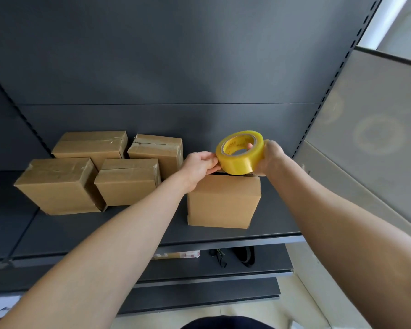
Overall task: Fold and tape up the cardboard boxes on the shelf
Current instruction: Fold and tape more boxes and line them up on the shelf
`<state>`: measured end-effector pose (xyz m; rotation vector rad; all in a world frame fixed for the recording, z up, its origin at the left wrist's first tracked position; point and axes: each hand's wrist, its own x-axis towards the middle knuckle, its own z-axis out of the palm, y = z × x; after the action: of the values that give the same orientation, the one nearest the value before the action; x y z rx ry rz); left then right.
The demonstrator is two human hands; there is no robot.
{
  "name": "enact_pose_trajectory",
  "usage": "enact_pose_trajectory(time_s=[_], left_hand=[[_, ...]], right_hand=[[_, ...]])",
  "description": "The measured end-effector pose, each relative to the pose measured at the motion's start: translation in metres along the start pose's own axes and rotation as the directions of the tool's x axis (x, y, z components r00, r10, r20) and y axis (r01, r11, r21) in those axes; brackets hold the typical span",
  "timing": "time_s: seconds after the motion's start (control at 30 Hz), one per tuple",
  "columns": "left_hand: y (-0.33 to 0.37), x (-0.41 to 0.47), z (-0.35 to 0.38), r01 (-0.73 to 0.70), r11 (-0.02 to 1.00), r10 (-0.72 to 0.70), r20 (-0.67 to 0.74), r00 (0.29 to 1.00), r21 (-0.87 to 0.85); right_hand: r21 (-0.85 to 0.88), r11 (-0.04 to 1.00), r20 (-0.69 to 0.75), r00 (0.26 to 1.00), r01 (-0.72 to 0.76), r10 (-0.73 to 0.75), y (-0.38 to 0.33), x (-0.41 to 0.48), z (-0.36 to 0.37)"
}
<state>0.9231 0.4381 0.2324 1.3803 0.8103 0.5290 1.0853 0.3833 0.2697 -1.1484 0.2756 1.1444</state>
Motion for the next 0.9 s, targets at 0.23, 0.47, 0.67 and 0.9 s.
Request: enact_pose_trajectory(time_s=[0.23,0.47,0.67,0.9], left_hand=[[0.000,0.000,0.003,-0.006,0.999,0.011,0.085,0.996,-0.053],[-0.001,0.003,0.006,-0.014,0.996,0.020,0.058,0.998,-0.090],[-0.001,0.004,0.006,0.021,0.973,-0.007,0.059,0.998,-0.229],[-0.003,0.007,0.008,0.064,0.935,-0.044,0.067,0.997,-0.347]], right_hand=[[-0.094,0.975,0.057,0.979,0.200,-0.196,0.013,0.007,-0.011],[0.054,0.961,0.125,0.952,0.273,-0.278,0.020,0.003,-0.005],[-0.176,0.939,0.332,0.916,0.295,-0.226,0.004,0.005,-0.019],[-0.566,0.731,0.593,0.804,0.380,0.042,-0.030,-0.003,-0.031]])
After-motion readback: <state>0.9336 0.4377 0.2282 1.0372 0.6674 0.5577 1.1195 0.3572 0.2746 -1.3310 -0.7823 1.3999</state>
